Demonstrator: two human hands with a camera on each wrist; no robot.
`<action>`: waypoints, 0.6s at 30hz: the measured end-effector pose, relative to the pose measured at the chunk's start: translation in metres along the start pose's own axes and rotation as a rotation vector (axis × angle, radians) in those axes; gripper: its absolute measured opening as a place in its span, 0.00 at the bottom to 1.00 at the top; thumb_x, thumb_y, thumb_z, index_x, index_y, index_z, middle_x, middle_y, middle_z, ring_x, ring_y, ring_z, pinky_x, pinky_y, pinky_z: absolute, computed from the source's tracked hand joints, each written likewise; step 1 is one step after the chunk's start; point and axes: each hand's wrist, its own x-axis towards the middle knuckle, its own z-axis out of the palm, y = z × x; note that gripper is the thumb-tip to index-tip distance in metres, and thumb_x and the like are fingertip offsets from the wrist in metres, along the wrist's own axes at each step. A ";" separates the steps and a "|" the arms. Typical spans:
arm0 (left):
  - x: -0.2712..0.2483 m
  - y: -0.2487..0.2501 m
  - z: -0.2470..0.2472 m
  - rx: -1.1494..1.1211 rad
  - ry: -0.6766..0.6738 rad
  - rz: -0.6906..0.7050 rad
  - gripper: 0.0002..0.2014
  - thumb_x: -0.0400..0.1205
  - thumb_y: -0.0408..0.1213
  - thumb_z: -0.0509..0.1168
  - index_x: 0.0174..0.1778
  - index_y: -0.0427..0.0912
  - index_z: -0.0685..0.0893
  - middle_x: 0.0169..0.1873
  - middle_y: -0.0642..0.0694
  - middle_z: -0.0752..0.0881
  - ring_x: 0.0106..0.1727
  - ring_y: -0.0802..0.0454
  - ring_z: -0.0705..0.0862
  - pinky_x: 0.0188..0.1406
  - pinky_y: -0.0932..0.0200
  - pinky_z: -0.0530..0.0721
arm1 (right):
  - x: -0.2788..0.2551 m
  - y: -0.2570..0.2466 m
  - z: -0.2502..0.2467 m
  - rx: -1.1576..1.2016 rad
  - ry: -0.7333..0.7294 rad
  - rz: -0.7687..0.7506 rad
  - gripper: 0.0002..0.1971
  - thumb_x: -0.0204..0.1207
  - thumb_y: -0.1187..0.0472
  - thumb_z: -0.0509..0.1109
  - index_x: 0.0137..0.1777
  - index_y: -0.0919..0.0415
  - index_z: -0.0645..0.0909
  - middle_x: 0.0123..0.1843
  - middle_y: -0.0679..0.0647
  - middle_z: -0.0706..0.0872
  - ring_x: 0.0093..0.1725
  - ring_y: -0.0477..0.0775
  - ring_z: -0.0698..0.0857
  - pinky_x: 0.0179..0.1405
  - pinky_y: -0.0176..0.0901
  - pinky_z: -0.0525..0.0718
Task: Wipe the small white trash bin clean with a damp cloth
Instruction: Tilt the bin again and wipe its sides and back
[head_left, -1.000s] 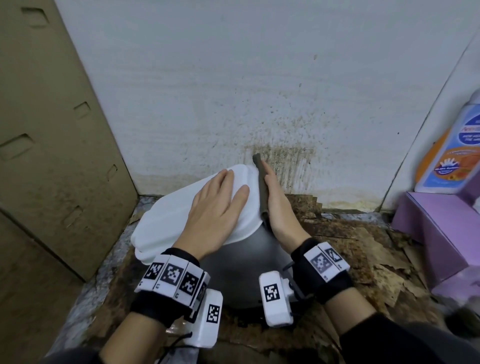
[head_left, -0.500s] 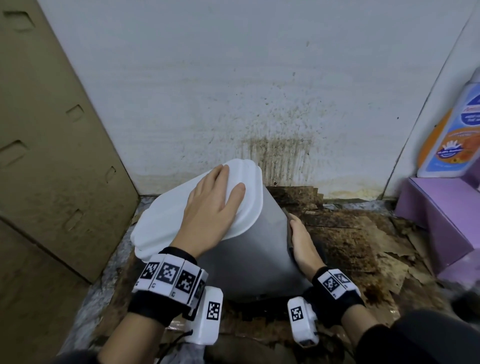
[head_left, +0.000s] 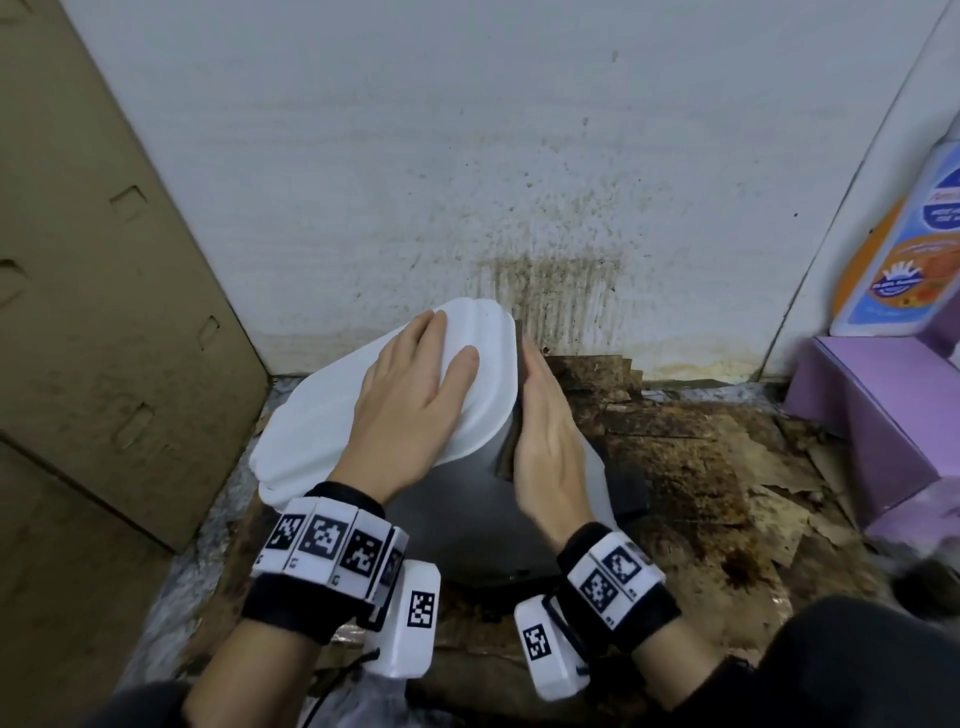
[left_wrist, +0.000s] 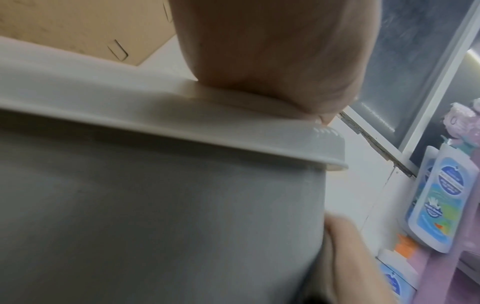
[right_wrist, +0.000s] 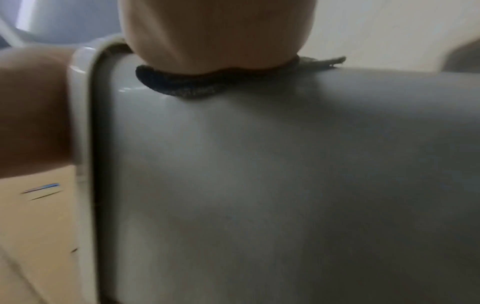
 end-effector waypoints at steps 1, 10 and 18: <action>0.000 0.000 -0.001 -0.003 0.004 -0.001 0.29 0.91 0.57 0.48 0.89 0.53 0.58 0.88 0.58 0.58 0.87 0.59 0.55 0.84 0.53 0.53 | -0.006 0.008 -0.002 -0.039 0.026 -0.008 0.28 0.93 0.46 0.43 0.90 0.49 0.63 0.90 0.40 0.66 0.88 0.36 0.61 0.90 0.50 0.60; 0.001 -0.003 -0.004 -0.033 0.003 -0.007 0.29 0.91 0.57 0.48 0.89 0.53 0.58 0.87 0.60 0.58 0.87 0.59 0.56 0.83 0.54 0.53 | -0.047 0.085 -0.034 -0.190 0.176 0.349 0.33 0.87 0.44 0.42 0.89 0.53 0.65 0.89 0.48 0.69 0.89 0.47 0.64 0.89 0.45 0.57; 0.004 -0.004 -0.003 -0.018 0.005 -0.015 0.31 0.89 0.59 0.47 0.89 0.52 0.58 0.88 0.57 0.58 0.87 0.56 0.56 0.84 0.51 0.54 | -0.036 0.057 -0.021 -0.175 0.240 0.367 0.35 0.84 0.42 0.39 0.89 0.49 0.66 0.89 0.45 0.68 0.89 0.45 0.63 0.90 0.50 0.54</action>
